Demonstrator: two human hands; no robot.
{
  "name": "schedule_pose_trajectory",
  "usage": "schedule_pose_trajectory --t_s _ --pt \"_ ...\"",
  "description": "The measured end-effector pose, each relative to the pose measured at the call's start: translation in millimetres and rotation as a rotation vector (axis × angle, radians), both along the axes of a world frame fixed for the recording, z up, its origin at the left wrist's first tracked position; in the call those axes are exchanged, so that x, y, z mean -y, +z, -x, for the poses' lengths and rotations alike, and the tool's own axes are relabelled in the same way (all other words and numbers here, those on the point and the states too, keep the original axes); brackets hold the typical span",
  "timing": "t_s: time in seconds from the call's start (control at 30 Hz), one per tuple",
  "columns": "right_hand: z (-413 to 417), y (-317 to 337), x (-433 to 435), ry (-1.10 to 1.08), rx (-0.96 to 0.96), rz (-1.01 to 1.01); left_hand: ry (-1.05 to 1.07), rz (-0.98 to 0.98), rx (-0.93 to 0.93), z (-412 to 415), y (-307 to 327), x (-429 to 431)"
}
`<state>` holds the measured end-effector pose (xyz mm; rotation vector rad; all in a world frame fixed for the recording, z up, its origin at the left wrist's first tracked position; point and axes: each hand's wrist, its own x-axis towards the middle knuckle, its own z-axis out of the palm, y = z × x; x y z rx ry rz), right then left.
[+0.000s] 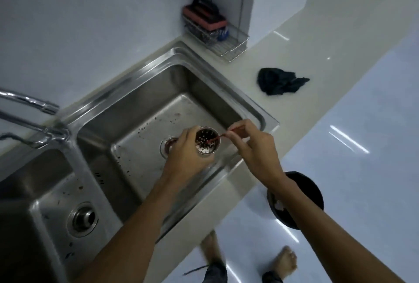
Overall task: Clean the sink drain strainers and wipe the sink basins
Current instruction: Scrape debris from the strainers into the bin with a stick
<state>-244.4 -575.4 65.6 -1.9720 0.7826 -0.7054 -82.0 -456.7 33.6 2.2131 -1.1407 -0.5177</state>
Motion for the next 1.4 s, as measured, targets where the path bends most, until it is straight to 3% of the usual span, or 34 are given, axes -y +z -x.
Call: schedule_pose_trajectory --t_s 0.27,0.4,0.53,0.67,0.97,1.1,1.27,1.4 --pt "206.7 11.4 67.0 -0.303 0.005 -0.044 -0.253 0.206 0.006 190.1 23.4 135.6" --pt "282.6 -28.9 84.5 -0.394 -0.053 -0.098 -0.358 0.152 -0.058 272.0 -20.9 174.5" --pt "331.2 -112.4 88.2 -0.487 -0.199 -0.072 -0.401 0.071 -0.095 325.8 -104.4 189.6" --pt "352.4 -244.1 76.3 -0.573 -0.278 -0.128 -0.456 -0.072 -0.030 355.8 -227.9 194.0" --pt "339.5 -432.4 12.1 -0.702 -0.216 -0.339 -0.615 -0.304 0.056 346.8 -405.6 172.2" --pt "340.0 -477.1 9.6 -0.815 -0.261 -0.434 -0.649 -0.338 0.082 335.9 -443.5 162.7" --pt "331.4 -490.4 -5.6 -0.749 -0.225 -0.429 -0.682 -0.362 0.080 340.6 -461.7 159.3" --pt "343.8 -498.8 -3.2 -0.861 -0.282 -0.481 -0.711 -0.368 0.142 341.1 -468.7 161.1"
